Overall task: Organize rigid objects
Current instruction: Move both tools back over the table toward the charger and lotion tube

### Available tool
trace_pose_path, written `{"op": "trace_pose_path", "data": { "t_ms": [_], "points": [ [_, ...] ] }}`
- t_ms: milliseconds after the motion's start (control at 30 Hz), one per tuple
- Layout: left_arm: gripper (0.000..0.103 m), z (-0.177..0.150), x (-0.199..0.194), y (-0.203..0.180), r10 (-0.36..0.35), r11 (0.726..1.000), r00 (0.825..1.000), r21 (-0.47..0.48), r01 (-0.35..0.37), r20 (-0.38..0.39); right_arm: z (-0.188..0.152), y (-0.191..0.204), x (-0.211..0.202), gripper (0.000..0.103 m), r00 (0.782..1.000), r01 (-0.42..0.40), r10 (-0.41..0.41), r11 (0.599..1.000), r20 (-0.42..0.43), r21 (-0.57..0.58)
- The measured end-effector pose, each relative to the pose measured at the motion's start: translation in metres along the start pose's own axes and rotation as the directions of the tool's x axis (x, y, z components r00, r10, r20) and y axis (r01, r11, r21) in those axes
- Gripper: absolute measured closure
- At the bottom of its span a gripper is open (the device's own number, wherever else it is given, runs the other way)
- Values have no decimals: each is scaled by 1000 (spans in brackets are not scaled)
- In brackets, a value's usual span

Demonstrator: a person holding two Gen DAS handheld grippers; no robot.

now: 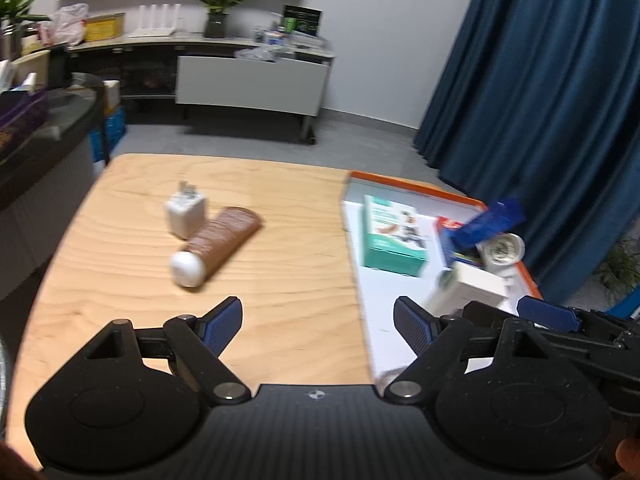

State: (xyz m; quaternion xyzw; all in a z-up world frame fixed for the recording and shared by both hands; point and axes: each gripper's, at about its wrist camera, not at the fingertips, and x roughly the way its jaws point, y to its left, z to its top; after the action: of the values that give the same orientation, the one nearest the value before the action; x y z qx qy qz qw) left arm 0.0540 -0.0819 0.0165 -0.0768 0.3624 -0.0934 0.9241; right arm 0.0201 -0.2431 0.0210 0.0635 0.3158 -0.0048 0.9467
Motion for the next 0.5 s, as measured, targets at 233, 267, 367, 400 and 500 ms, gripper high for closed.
{"op": "trace_pose_path", "data": {
  "t_ms": [233, 267, 367, 400, 500],
  "points": [
    [16, 5, -8, 38, 54, 997, 998, -51, -53, 13, 4, 40, 18, 26, 998, -62, 61, 997, -30, -36],
    [15, 5, -9, 44, 63, 996, 998, -59, -62, 14, 4, 45, 22, 26, 997, -71, 70, 997, -39, -35],
    [13, 5, -11, 61, 95, 992, 995, -80, -93, 19, 5, 60, 35, 26, 993, -99, 96, 995, -73, -32],
    [12, 4, -11, 67, 111, 990, 994, -86, -109, 19, 6, 65, 41, 26, 990, -111, 108, 993, -87, -28],
    [12, 4, -11, 90, 158, 979, 987, -132, -156, 10, 8, 82, 59, 25, 983, -135, 131, 991, -128, -18]
  ]
}}
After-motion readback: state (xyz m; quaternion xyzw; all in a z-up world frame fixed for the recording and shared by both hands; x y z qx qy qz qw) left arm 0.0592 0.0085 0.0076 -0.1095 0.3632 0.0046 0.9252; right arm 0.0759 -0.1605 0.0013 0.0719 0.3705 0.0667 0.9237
